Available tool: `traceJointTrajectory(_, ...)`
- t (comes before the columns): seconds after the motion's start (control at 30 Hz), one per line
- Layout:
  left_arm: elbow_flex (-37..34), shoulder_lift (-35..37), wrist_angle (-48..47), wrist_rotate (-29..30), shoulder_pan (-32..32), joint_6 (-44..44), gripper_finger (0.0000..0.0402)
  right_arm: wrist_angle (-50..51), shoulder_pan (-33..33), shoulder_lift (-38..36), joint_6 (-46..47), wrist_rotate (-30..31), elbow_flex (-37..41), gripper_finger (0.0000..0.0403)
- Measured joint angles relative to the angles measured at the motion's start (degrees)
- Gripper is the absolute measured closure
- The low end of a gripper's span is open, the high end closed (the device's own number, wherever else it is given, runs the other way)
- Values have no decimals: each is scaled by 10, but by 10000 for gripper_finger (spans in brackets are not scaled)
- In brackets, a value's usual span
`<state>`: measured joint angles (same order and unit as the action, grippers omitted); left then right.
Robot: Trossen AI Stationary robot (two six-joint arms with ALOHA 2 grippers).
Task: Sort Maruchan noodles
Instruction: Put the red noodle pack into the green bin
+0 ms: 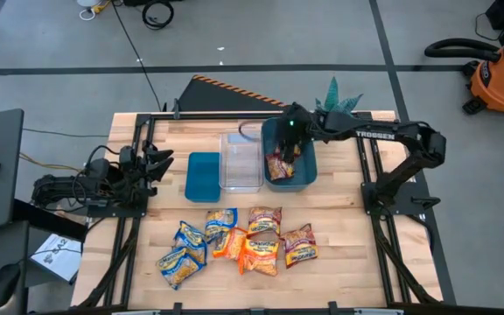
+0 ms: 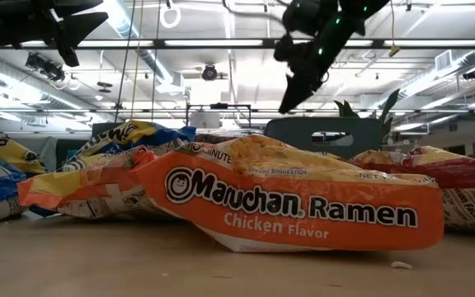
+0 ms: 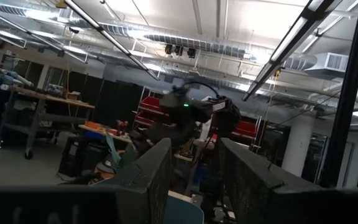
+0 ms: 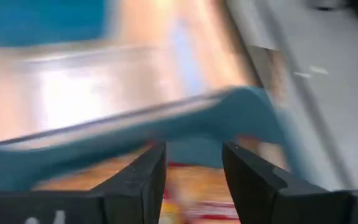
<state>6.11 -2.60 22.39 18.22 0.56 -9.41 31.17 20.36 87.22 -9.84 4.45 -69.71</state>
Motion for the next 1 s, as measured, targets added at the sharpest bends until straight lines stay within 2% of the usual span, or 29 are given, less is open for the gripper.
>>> traceJointTrajectory(0.07, 0, 0, 0, 0, 0, 2, 260, 1, -27, -2, 17, -44, 0, 234)
traceJointTrajectory(0.13, 0, 0, 0, 0, 0, 2, 260, 1, -59, -3, 31, -62, 0, 234)
traceJointTrajectory(0.33, 0, 0, 0, 0, 0, -4, 260, 0, -174, -3, 75, -65, 1, 235)
traceJointTrajectory(0.47, 0, 0, 0, 0, 0, -4, 260, -5, -250, -2, 149, -62, 13, 235)
traceJointTrajectory(0.63, 0, 0, 0, 0, 0, -5, 260, -10, -341, -2, 274, -20, 52, 235)
traceJointTrajectory(0.8, 0, 0, 1, 0, 0, -4, 260, -27, -405, -2, 375, 22, 81, 235)
traceJointTrajectory(1.0, 0, 0, 20, 5, 0, 16, 260, -27, -455, 30, 417, 43, 75, 235)
